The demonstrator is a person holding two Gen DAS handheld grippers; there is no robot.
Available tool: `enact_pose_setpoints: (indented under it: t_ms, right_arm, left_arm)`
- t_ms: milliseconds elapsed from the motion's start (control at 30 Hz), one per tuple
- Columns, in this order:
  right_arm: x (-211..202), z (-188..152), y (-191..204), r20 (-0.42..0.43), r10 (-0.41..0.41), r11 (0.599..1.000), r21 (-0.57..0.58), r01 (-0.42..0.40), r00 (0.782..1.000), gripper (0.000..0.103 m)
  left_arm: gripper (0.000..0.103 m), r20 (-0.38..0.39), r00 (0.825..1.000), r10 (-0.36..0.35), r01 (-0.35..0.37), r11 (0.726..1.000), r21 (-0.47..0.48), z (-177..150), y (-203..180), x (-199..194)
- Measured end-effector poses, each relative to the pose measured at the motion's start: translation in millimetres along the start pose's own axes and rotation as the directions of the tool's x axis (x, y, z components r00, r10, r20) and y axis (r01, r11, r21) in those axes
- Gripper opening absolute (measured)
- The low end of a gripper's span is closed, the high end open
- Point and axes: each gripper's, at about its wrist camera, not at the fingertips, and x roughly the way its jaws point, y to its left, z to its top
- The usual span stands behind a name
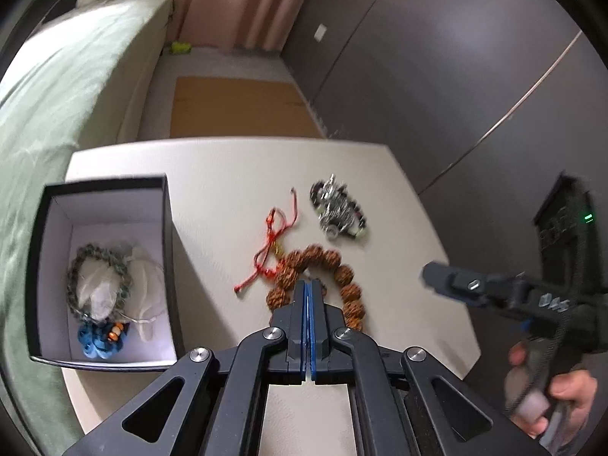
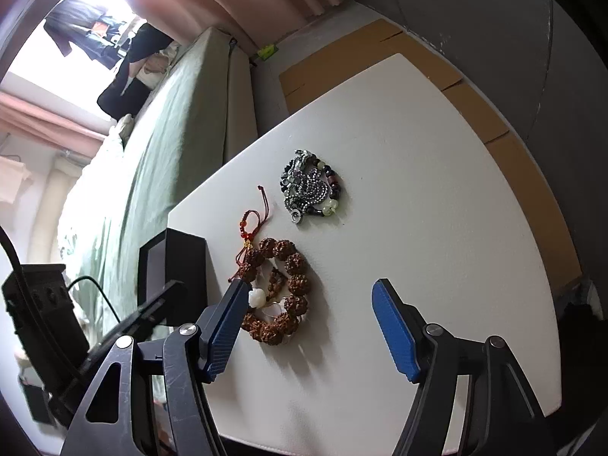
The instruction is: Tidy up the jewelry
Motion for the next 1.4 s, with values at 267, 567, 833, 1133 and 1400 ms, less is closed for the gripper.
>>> enact_pose_setpoints:
  t_ms: [267,567,833,1133,1400]
  right_arm:
    - [-13,3,-5,0.037,0.003,1.0,0.029,-0.004,0.999,0.069]
    - [-18,4,-8,0.037,0.011,1.0,0.027,-0.012,0.999,0.069]
    - [-20,4,-13,0.044,0.009,0.999,0.037,-0.011,0.999,0.069]
    - [-13,1,-6,0.019,0.004,1.0,0.003,-0.004,1.0,0.069]
    - [-8,-1,-1,0.014,-0.01,1.0,-0.009,0.01,1.0,0.069]
  left_arm:
    - [0.045,-0.022,0.997,0.072,-0.072,0.997,0.013,-2,-3,30]
    - [0.045,0.004,0.99,0.142,-0.142,0.99,0.025,3,-7,45]
    - [0.027,-0.01,0.971,0.24,-0.237,0.966,0.104,-6,-15,62]
    - [0.02,0.021,0.998,0.053,-0.053,0.998,0.023,2,-7,26]
    - [0.019,0.076,0.991,-0.107,0.111,0.992,-0.051,12,1,-8]
